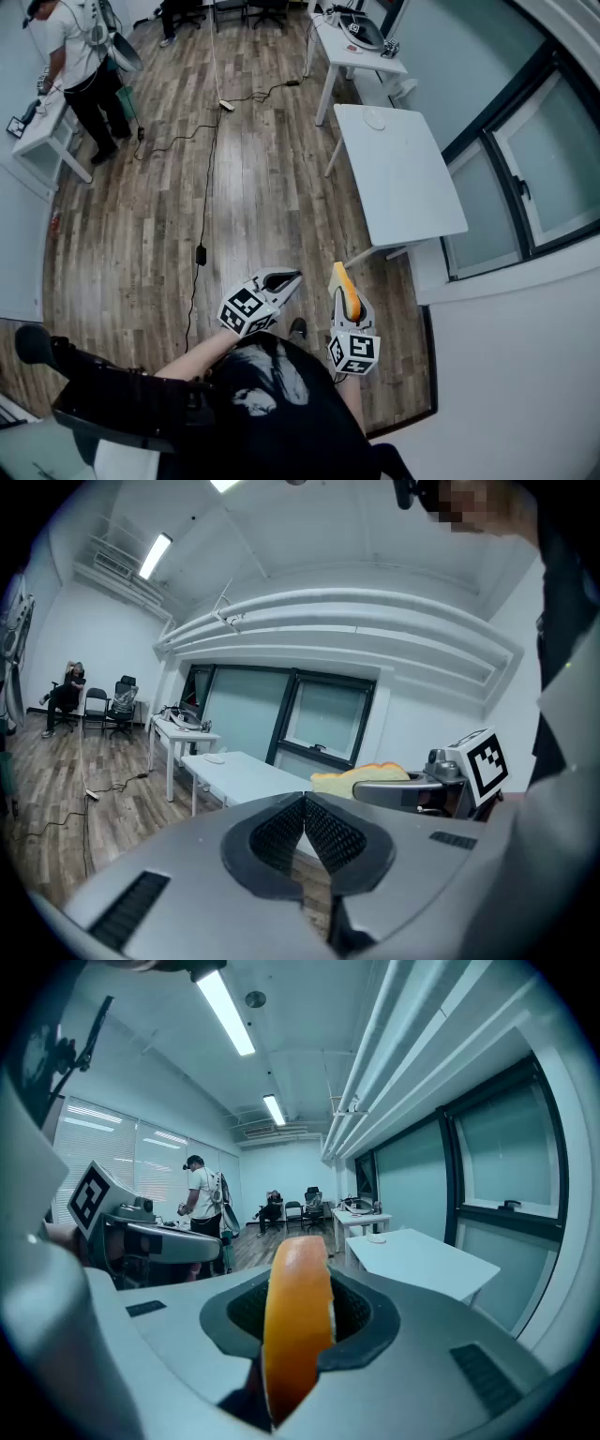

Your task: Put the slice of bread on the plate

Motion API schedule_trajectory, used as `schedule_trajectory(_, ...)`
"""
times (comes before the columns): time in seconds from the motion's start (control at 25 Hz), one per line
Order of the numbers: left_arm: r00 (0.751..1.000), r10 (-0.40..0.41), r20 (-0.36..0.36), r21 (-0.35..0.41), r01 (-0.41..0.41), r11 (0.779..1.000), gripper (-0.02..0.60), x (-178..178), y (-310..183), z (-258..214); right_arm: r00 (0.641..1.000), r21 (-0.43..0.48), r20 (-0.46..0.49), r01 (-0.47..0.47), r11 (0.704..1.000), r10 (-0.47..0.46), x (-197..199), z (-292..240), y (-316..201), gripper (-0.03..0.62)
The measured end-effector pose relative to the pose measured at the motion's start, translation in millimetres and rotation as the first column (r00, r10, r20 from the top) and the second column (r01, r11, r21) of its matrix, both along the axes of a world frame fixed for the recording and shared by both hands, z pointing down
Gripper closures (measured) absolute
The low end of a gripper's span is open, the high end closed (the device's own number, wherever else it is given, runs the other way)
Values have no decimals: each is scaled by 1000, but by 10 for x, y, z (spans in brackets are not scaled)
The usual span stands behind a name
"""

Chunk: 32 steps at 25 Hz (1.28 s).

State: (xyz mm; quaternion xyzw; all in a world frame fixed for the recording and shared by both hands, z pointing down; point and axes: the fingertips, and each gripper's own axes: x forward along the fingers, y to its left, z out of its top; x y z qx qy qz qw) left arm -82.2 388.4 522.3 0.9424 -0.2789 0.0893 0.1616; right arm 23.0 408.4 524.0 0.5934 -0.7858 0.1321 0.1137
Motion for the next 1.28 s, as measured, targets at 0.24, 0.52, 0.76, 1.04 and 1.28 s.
schedule_trajectory(0.24,1000,8,-6,-5,-8,1000,578,15,25,16,1000,-1,-7,-3,1000,3,-12,3,19,490)
schedule_trajectory(0.52,999,40,-10,-29,-40,999,578,-63,136,82,999,-36,18,-40,999,40,-101,98,97,490)
schedule_trajectory(0.76,996,88,-13,-79,-88,993,578,-152,214,273,998,-84,10,-68,994,69,-247,224,241,490)
schedule_trajectory(1.04,997,77,-3,-115,-77,990,578,-76,-39,379,999,-110,35,-12,994,16,-255,348,-57,490)
schedule_trajectory(1.28,997,77,4,-76,-77,994,578,384,-565,275,999,-48,42,37,998,-35,75,152,-633,490)
